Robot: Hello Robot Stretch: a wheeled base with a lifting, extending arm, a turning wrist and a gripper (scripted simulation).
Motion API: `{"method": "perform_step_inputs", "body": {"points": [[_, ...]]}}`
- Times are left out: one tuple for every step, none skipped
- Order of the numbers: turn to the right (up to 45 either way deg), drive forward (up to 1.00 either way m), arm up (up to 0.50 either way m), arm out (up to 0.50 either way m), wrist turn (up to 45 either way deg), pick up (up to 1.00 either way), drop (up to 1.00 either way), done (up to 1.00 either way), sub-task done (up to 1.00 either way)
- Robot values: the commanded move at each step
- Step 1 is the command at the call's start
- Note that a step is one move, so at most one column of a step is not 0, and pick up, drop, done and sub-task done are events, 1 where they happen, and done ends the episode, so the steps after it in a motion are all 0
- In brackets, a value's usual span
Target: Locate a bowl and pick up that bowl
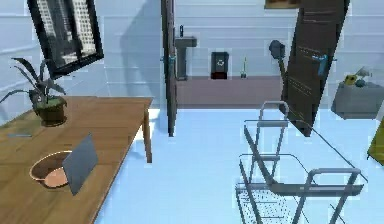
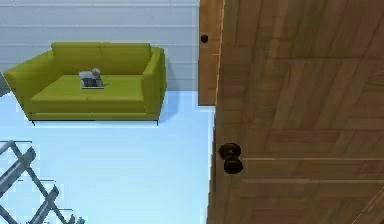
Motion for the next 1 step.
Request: {"method": "perform_step_inputs", "body": {"points": [[0.0,0.15,0.00,0.00,0.0,0.00,0.00,0.00,0.00]]}}
